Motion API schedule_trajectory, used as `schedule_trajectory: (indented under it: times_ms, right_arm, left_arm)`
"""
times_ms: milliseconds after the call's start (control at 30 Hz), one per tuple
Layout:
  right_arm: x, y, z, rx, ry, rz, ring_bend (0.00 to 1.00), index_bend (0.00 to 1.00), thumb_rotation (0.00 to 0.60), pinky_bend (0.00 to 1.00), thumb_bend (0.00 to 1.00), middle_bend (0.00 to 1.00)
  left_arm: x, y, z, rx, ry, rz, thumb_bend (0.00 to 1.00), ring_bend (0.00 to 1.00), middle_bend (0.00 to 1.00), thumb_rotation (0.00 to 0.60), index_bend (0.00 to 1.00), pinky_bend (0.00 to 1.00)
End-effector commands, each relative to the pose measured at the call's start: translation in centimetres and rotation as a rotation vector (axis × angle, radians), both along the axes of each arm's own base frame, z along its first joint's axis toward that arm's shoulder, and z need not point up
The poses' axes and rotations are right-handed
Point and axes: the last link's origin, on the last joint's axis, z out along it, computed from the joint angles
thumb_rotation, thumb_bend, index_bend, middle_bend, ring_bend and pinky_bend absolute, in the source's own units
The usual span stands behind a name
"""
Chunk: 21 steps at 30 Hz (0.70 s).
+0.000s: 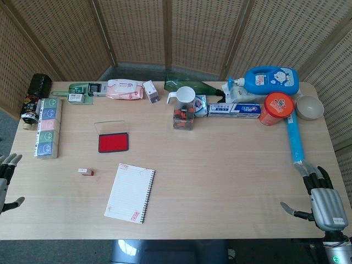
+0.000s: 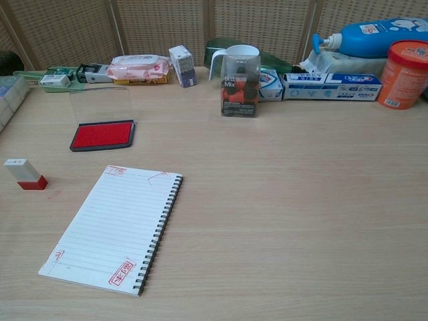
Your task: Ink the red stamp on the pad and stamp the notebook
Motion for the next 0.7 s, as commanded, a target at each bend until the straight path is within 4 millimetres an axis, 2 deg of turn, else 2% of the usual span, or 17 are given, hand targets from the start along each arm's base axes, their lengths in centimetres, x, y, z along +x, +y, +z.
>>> schedule_trajectory:
  times_ms: [33,200,267,333,400,433,467,500,567,700]
  right_arm:
    - [0.0,0.0,0.0,0.001,0.000,0.000,0.00,0.00,0.434,0.00,0.00,0.00]
    - [0.1,0.0,0.0,0.002,-0.001,0.002,0.00,0.00,0.432,0.00,0.00,0.00]
    - [0.1,0.0,0.0,0.002,-0.001,0.003,0.00,0.00,0.432,0.00,0.00,0.00]
    - [0.0,0.0,0.0,0.002,-0.002,0.001,0.00,0.00,0.430,0.00,0.00,0.00]
    - [0.0,0.0,0.0,0.002,-0.003,-0.001,0.00,0.00,0.432,0.00,0.00,0.00]
    - [0.0,0.0,0.0,0.002,-0.004,-0.001,0.00,0.00,0.432,0.00,0.00,0.00]
    - [0.0,0.0,0.0,0.003,-0.005,-0.001,0.00,0.00,0.430,0.00,0.00,0.00]
    - [0.0,0.0,0.0,0.003,-0.005,-0.001,0.00,0.00,0.431,0.00,0.00,0.00]
    - [0.0,0.0,0.0,0.003,-0.006,0.000,0.00,0.00,0.430,0.00,0.00,0.00]
    - [0.1,0.1,0.1,0.000,-0.010,0.000,0.00,0.00,0.433,0.00,0.00,0.00]
  left_arm:
    - [0.0,0.0,0.0,-0.001,0.001,0.002,0.00,0.00,0.00,0.600,0.00,0.05]
    - [-0.1,0.2,-0.2,-0.007,0.000,0.000,0.00,0.00,0.00,0.600,0.00,0.05]
    - [-0.2,0.4,-0.3,-0.006,-0.005,0.000,0.00,0.06,0.06,0.600,0.00,0.06]
    - [-0.1,0.6,-0.5,0.000,-0.010,-0.005,0.00,0.25,0.25,0.600,0.00,0.19]
    - [-0.1,1.0,-0.7,0.009,-0.006,-0.020,0.00,0.57,0.58,0.600,0.00,0.54]
    - [-0.1,1.1,-0.8,0.014,-0.002,-0.027,0.00,0.67,0.69,0.600,0.00,0.67]
    - [-0.1,1.3,-0.9,0.019,-0.004,-0.032,0.00,0.81,0.84,0.600,0.00,0.83]
    - [-0.1,1.3,-1.0,0.025,-0.005,-0.036,0.00,0.91,0.93,0.600,0.00,0.94]
    - [-0.1,1.5,-1.1,0.041,-0.005,-0.046,0.01,0.99,1.00,0.600,0.00,1.00]
    - [0.0,1.9,-1.5,0.063,-0.012,-0.062,0.04,1.00,1.00,0.600,0.08,1.00]
